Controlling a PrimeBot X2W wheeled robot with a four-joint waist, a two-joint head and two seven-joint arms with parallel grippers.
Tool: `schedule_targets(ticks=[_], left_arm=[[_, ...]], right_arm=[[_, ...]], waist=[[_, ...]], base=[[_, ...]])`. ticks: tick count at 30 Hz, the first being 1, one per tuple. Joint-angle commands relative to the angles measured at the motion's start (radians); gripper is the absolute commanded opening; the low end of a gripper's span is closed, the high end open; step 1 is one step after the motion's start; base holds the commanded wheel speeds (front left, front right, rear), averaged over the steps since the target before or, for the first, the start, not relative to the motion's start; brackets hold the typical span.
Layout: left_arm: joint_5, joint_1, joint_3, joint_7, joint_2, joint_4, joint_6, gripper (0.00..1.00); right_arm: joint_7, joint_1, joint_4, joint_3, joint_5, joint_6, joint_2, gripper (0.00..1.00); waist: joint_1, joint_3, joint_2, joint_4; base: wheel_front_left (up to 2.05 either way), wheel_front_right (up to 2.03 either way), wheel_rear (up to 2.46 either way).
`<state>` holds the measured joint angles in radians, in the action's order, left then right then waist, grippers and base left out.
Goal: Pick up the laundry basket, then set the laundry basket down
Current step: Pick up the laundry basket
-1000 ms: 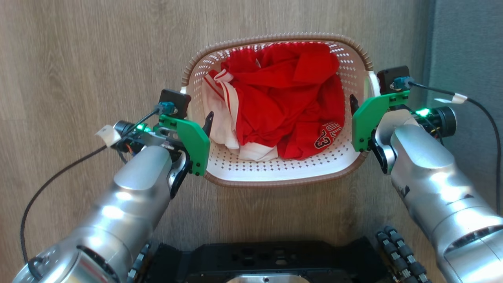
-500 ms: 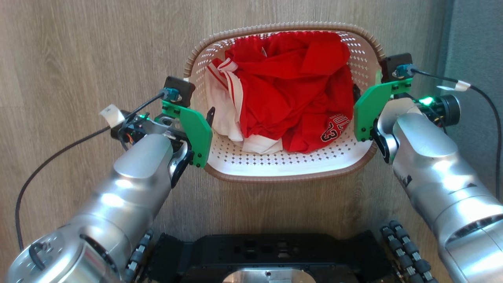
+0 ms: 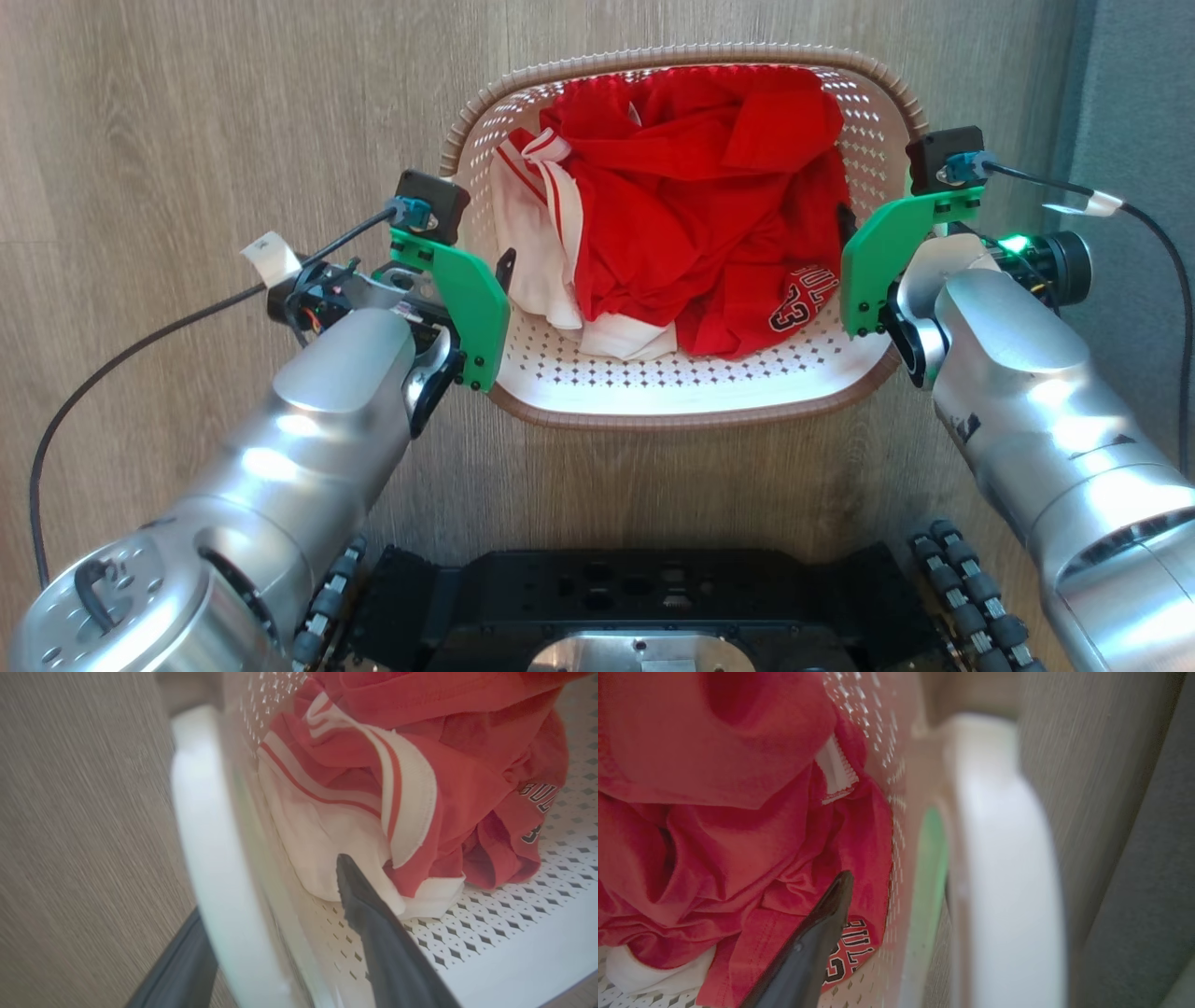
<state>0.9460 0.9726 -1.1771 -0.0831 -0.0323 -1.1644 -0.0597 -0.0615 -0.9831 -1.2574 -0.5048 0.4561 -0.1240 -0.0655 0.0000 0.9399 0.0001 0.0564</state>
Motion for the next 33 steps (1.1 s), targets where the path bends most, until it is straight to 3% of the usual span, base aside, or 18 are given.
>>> schedule_targets(ticks=[1,2,3,4,17,33], left_arm=[[0.008,-0.010,0.003,-0.001,-0.018,0.008,0.007,0.89],[0.015,-0.009,0.000,-0.004,-0.018,0.009,0.009,0.46],[0.019,-0.007,-0.005,-0.006,-0.018,0.010,0.011,0.00],[0.024,-0.006,-0.012,-0.004,-0.018,0.012,0.007,0.00],[0.064,-0.008,-0.069,0.027,-0.018,0.013,-0.014,0.00],[0.001,-0.048,-0.100,0.075,-0.018,0.030,-0.059,0.00]], right_arm=[[0.003,0.033,0.002,-0.016,0.007,-0.007,0.015,1.00],[0.005,0.032,0.001,-0.018,0.011,-0.007,0.015,0.82],[0.006,0.031,0.000,-0.019,0.015,-0.007,0.015,0.38],[0.005,0.030,0.000,-0.015,0.023,-0.007,0.015,0.00],[0.004,0.026,-0.010,-0.039,0.055,-0.007,0.015,0.00],[0.168,0.080,0.002,-0.177,0.088,-0.007,0.015,0.00]], waist=[[0.0000,0.001,-0.0001,0.001],[0.0000,0.001,-0.0001,0.001],[0.0000,0.003,-0.0001,0.002],[0.0000,0.004,-0.0001,0.002],[0.0000,-0.010,-0.0001,0.009],[0.0000,-0.188,-0.0001,0.015]], base=[[0.00,0.00,0.00],[0.00,0.00,0.00],[0.00,0.00,0.00],[0.00,0.00,0.00],[0.00,0.00,0.00],[0.00,0.00,0.00]])
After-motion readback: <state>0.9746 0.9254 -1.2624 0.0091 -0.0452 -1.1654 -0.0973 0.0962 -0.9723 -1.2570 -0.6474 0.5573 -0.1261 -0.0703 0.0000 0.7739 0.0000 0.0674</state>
